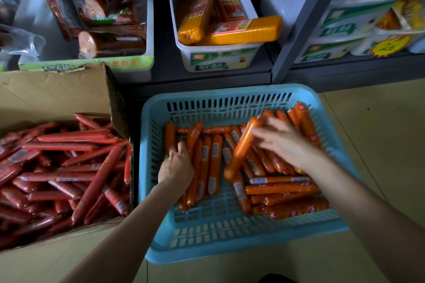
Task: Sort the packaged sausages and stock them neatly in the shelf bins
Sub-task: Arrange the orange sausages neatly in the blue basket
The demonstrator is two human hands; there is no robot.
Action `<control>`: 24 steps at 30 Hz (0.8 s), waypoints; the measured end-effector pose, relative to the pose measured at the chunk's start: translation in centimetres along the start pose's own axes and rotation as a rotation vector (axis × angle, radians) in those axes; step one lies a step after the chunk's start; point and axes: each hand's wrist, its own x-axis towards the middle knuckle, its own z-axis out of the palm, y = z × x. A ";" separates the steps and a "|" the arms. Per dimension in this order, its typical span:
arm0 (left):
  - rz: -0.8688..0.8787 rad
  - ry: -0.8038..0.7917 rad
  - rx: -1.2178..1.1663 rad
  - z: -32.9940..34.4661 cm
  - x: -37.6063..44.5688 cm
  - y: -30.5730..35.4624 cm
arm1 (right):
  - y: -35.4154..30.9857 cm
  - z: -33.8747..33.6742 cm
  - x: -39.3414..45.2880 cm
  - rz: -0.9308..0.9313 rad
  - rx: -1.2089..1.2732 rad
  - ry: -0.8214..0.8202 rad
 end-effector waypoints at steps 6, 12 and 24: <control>0.031 -0.050 0.125 -0.2 0.3 0.3 | -4.4 -2.7 3.1 -0.328 -0.351 0.462; 0.052 -0.040 0.118 -0.6 0.6 0.0 | 0.5 -2.6 5.2 -0.021 -1.378 0.456; 0.193 0.007 0.185 -0.6 1.7 -0.6 | 5.1 3.6 5.2 -0.266 -1.424 -0.007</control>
